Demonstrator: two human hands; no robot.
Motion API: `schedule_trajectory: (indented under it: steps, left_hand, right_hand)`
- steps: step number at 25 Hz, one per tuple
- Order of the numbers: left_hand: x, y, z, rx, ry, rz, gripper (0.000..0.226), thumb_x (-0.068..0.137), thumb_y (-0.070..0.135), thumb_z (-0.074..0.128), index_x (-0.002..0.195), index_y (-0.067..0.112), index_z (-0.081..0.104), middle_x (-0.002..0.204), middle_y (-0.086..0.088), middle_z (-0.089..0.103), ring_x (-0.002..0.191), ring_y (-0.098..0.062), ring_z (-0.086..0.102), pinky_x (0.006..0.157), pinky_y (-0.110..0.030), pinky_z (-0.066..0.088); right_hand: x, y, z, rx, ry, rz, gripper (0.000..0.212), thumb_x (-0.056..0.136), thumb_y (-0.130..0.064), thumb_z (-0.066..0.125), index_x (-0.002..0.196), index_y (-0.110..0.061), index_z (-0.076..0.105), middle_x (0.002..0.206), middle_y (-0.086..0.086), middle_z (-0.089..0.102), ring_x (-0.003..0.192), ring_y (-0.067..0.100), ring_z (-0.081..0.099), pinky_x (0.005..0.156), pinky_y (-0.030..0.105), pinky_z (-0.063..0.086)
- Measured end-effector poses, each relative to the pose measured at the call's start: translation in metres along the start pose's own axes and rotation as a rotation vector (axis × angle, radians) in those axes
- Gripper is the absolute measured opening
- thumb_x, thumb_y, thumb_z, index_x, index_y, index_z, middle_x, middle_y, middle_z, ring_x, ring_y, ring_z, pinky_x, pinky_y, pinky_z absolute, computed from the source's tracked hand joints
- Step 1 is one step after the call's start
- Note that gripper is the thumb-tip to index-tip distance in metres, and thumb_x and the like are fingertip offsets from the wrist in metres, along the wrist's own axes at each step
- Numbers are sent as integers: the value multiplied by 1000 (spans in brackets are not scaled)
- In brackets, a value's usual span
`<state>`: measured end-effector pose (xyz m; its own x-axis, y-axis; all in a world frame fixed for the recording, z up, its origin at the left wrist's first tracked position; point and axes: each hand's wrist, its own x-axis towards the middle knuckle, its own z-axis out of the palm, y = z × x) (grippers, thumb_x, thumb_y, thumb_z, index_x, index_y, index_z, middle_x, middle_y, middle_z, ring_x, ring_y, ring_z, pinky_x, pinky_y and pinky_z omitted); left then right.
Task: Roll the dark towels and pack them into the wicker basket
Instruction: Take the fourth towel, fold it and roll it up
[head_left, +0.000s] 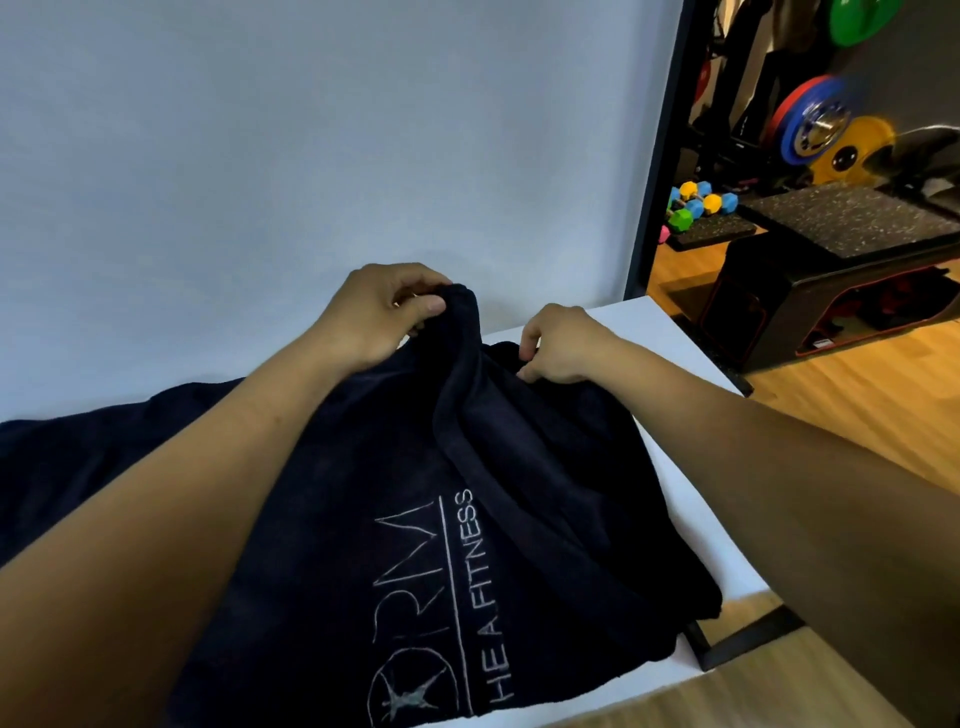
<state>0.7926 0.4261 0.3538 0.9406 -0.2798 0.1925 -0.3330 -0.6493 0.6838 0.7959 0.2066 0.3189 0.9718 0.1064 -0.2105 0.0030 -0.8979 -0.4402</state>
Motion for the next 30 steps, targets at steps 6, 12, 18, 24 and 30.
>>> schedule_trajectory:
  steps: [6,12,18,24,30]
  left_hand:
    - [-3,1,-9,83,0,50,14,93,16,65,91,30,68,87,17,66,71,1,51,66,-5,36]
    - [22,29,3,-18,-30,151,9,95,16,62,98,20,69,107,12,70,100,5,60,99,-23,42]
    - [43,47,10,-288,-17,184,13,94,6,61,91,18,59,92,-10,70,81,-16,62,81,-31,50]
    - [58,39,23,-403,53,124,24,95,-2,58,85,20,57,80,2,64,74,-14,58,73,-28,48]
    - [66,22,50,-352,114,1,23,99,4,52,110,17,67,102,5,68,89,-5,63,81,-15,50]
  right_hand:
    - [-11,-15,-22,-234,-100,-34,20,83,-20,77,99,-8,74,91,8,72,73,25,65,72,30,57]
    - [-7,-28,-63,683,106,-147,12,86,-3,62,84,-13,70,79,7,67,69,19,64,71,35,59]
    - [-4,-27,-47,968,449,-161,18,78,-12,76,82,-23,63,80,2,72,69,22,68,68,39,58]
    - [-51,22,-15,393,-76,-103,48,69,-10,79,110,-19,57,100,6,71,85,24,70,76,42,62]
    - [-142,69,-21,-18,-453,74,45,77,-23,81,107,-30,49,79,-1,72,54,0,59,49,19,44]
